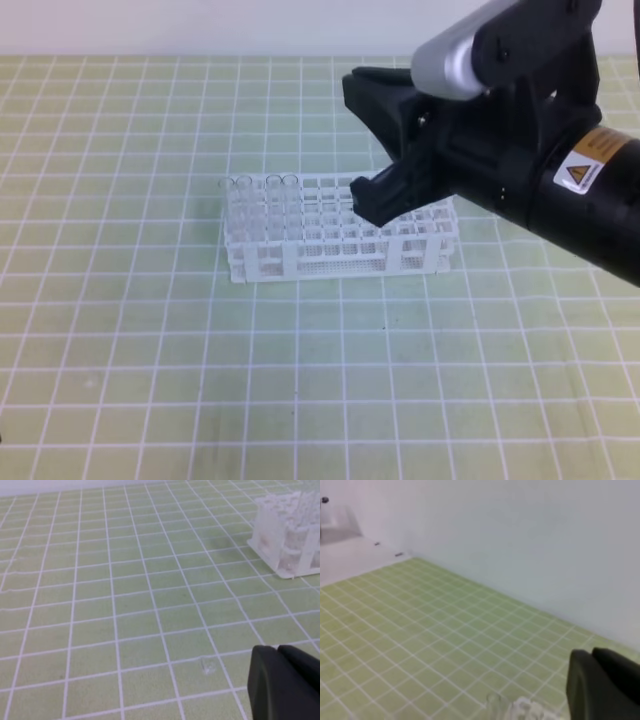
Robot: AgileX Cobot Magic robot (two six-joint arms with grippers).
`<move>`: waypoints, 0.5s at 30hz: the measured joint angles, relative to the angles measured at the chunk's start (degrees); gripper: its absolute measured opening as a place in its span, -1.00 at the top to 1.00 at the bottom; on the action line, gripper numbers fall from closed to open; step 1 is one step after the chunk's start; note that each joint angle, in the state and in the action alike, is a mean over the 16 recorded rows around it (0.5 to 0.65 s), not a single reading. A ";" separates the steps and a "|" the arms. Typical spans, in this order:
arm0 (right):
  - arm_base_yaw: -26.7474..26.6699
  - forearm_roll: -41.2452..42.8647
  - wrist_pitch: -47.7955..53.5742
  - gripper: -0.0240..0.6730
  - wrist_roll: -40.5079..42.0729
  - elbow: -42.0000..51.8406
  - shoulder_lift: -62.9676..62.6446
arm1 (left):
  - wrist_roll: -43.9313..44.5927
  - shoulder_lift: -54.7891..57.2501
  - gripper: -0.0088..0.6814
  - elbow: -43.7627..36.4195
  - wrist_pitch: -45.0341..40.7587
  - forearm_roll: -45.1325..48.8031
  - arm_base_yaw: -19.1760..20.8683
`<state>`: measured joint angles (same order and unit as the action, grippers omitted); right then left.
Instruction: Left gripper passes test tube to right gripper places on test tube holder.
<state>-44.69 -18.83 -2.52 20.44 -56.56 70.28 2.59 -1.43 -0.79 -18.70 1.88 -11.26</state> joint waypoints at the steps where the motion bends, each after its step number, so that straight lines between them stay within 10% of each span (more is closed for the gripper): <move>1: 0.55 0.00 0.72 0.97 0.01 0.37 -0.65 | 0.00 0.00 0.98 0.00 0.01 -0.09 0.00; 15: 22.76 -2.89 9.00 0.97 0.01 23.44 -27.56 | 0.15 -0.10 0.98 -0.08 0.14 -1.57 0.00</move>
<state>-21.93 -21.71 6.48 20.45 -33.13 42.72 2.73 -1.53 -0.87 -18.57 0.31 -11.26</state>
